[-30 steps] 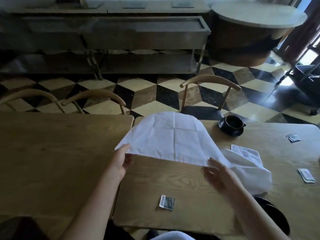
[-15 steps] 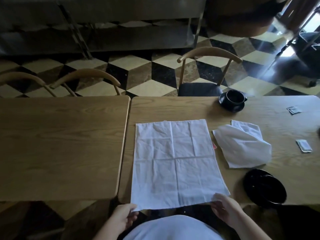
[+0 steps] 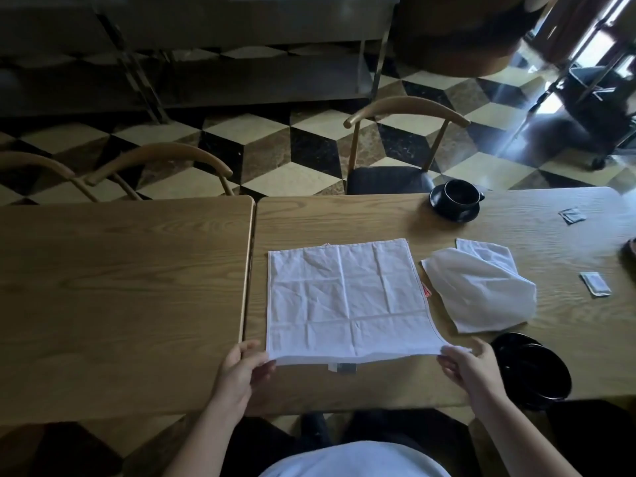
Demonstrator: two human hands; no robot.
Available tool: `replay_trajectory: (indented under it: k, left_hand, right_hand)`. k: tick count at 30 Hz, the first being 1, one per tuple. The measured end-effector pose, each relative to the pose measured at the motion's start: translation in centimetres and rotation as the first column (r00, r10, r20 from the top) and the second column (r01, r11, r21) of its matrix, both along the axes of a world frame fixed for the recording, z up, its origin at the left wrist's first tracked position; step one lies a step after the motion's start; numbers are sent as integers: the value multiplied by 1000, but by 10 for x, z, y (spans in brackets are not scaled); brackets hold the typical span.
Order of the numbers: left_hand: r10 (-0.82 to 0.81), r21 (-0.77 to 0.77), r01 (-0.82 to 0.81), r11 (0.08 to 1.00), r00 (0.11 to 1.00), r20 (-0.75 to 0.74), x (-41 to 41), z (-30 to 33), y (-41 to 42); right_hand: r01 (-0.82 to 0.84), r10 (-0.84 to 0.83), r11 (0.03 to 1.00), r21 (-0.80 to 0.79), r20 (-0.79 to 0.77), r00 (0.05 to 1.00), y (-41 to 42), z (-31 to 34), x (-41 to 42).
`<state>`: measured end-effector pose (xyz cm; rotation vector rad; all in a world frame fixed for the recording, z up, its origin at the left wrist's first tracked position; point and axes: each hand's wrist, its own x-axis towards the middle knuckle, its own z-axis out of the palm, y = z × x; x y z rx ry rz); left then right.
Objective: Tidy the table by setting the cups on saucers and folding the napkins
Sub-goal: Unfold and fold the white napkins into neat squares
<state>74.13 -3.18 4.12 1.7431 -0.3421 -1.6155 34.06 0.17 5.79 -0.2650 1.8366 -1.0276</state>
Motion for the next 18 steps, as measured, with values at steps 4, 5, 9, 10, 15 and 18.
replay_trajectory:
  k: [4, 5, 9, 10, 15, 18]
  left_hand:
    - [-10, -100, 0, 995, 995, -96, -1, 13, -35]
    - [-14, -121, 0, 993, 994, -111, -2, 14, -44]
    - [-75, -173, 68, 983, 997, -34, 0, 11, -79]
    - [-101, -168, 104, 980, 994, 28, 0, 10, -88]
    - [-94, -146, 145, 979, 947, 307, 2, -9, -131]
    - [-77, -121, 132, 984, 922, 380, 3, -26, -155]
  right_hand:
    - [-118, 118, 993, -1, -27, 993, -25, 15, -12]
    - [-130, 130, 991, -4, -19, 991, -32, 15, -16]
    - [-232, 235, 970, -66, 31, 972, -64, 18, -29]
    - [-290, 292, 954, -70, 28, 956, -75, 18, -33]
    - [-505, 509, 859, 86, -257, 822, -128, 13, -47]
    - [-553, 556, 819, 154, -451, 698, -161, 7, -51]
